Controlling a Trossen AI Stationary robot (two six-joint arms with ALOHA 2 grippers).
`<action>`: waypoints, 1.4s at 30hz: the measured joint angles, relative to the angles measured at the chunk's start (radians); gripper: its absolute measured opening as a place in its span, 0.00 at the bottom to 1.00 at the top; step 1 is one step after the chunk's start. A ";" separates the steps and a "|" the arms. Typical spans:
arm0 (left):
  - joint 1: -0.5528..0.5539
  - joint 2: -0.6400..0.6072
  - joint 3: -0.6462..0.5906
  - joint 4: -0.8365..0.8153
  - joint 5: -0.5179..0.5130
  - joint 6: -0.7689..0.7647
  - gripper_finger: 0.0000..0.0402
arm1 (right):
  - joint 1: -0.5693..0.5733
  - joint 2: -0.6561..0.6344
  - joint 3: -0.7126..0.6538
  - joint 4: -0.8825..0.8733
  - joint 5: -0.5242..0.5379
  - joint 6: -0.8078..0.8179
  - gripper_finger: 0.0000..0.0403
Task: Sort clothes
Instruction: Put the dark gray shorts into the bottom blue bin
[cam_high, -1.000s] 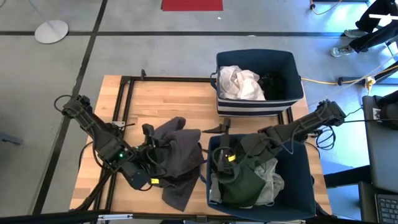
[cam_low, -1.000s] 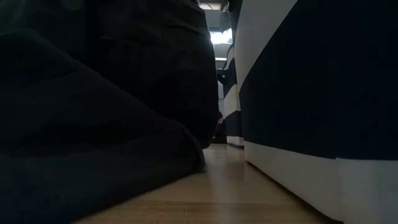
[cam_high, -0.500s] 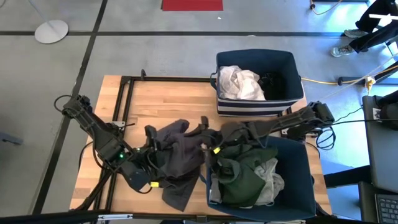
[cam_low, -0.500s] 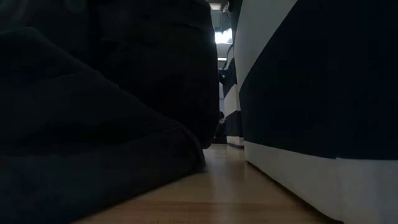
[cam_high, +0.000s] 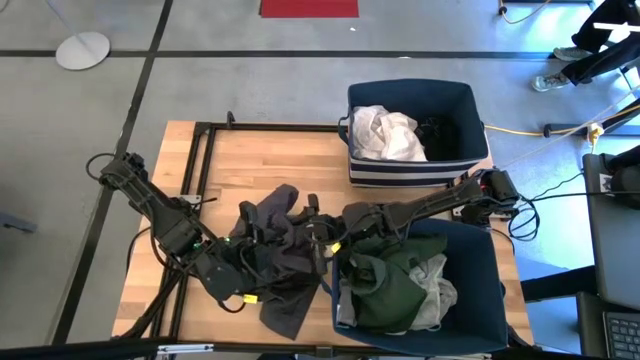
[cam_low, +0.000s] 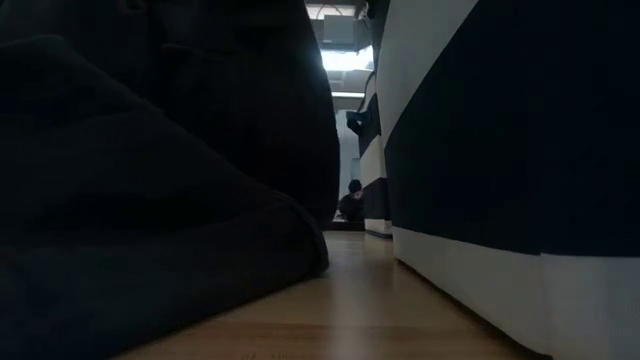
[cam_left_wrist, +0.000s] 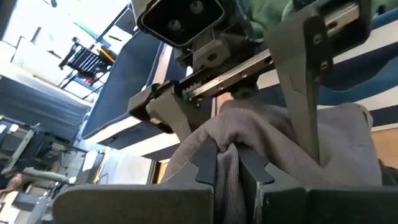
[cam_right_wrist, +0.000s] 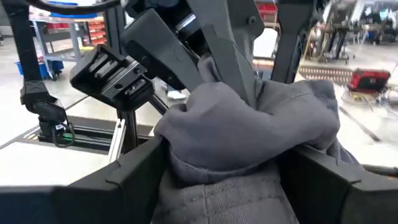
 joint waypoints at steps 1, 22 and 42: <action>0.001 0.000 0.000 0.001 0.004 0.002 0.03 | 0.000 0.006 -0.001 0.019 -0.006 -0.012 0.72; 0.006 -0.015 0.002 0.061 0.089 -0.044 0.16 | -0.002 0.011 -0.003 0.083 -0.079 -0.154 0.13; -0.102 -0.305 0.101 -0.363 0.097 -0.394 0.47 | -0.004 -0.193 0.001 0.083 0.023 -0.207 0.13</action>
